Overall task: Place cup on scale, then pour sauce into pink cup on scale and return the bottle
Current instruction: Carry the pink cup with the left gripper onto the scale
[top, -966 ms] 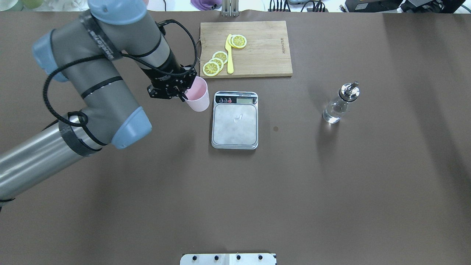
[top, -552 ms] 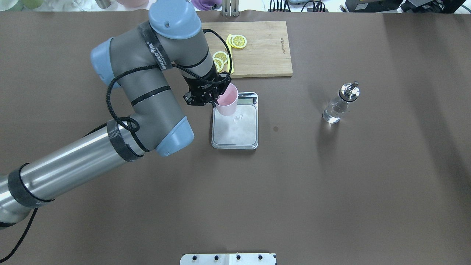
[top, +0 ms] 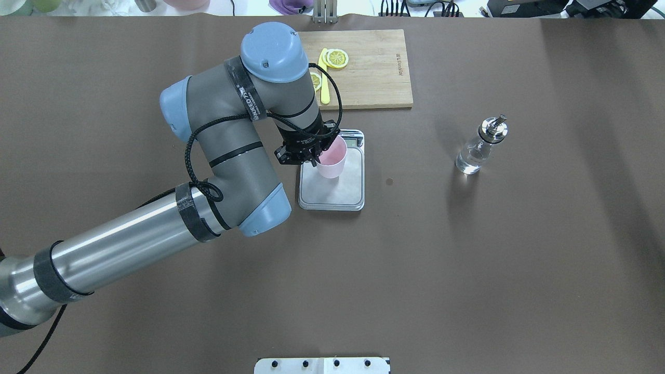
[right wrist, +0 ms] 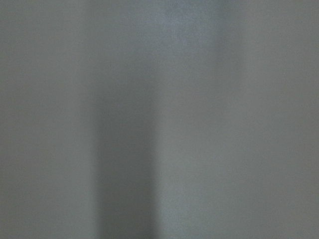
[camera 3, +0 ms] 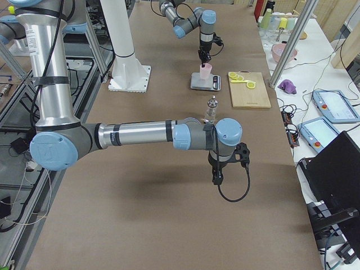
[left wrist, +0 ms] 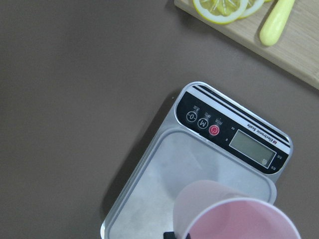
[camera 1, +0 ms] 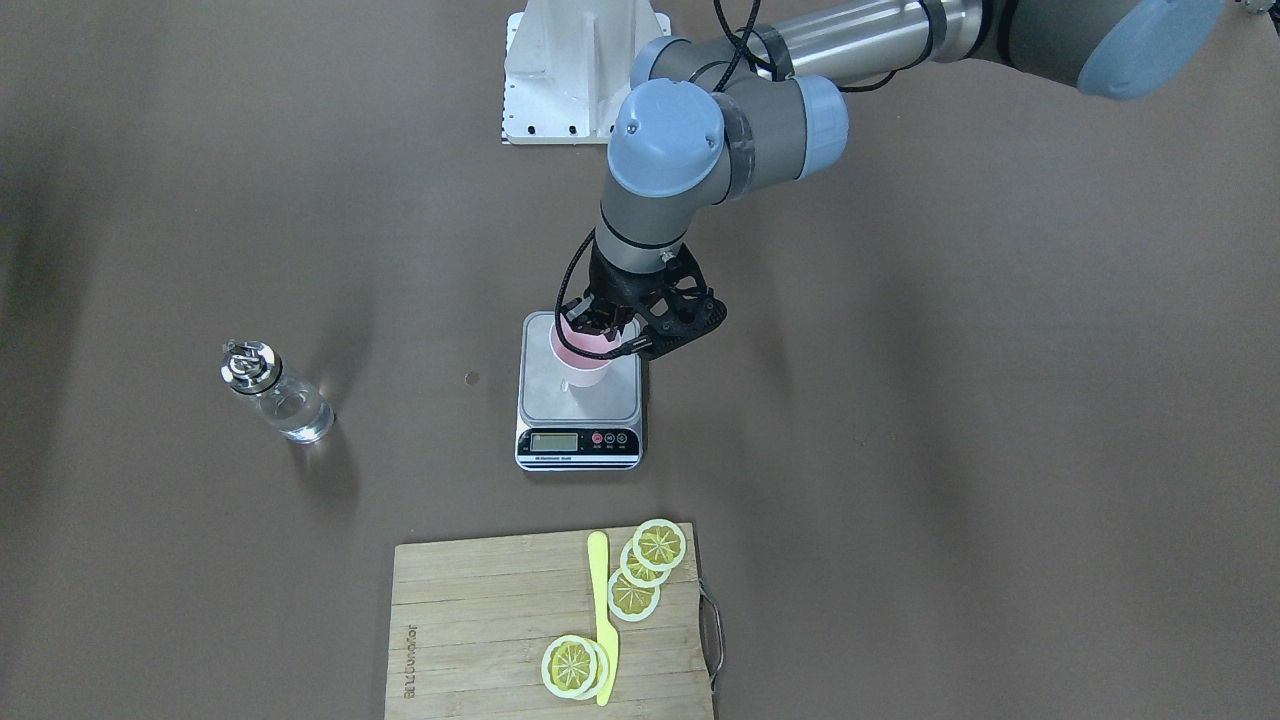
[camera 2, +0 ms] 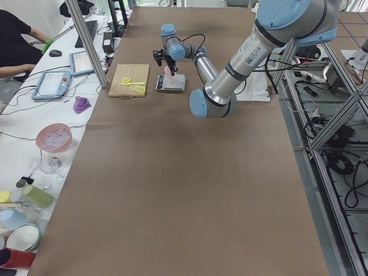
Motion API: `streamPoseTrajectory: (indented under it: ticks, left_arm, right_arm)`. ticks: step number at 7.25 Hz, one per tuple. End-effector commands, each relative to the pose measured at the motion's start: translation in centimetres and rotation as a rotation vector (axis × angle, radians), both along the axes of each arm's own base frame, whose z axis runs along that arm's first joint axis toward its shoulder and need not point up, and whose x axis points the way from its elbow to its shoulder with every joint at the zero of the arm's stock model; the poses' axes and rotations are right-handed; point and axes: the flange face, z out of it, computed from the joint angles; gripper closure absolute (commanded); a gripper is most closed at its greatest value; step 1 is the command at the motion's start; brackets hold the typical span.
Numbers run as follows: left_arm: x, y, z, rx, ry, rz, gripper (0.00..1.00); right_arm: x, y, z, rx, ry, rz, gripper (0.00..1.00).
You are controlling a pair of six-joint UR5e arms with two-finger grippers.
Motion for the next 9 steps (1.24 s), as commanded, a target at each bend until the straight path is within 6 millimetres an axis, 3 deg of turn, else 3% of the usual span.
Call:
streamPoseTrajectory:
  ticks: [1,6,7,8,9]
  left_arm:
    - [0.81,0.8,0.28,-0.001,-0.003,0.016,1.0]
    - [0.88,0.73,0.53,-0.005,-0.007,0.013,1.0]
    - [0.88,0.74,0.49,-0.003,-0.005,0.013,0.85]
    - [0.92,0.63,0.7,0.025,0.004,0.019,0.14]
    - [0.81,0.35,0.89,0.068,-0.006,-0.004,0.02]
  right_arm:
    - [-0.01,-0.03,-0.14,0.002,-0.004,0.0,0.0]
    - [-0.03,-0.03,-0.09,0.0,-0.007,0.0,0.0]
    - [-0.07,-0.02,-0.14,0.0,-0.013,0.0,0.0]
    - [-0.07,-0.03,-0.21,0.002,-0.013,0.0,0.0]
    - [-0.07,-0.03,-0.29,0.003,-0.013,0.0,0.0]
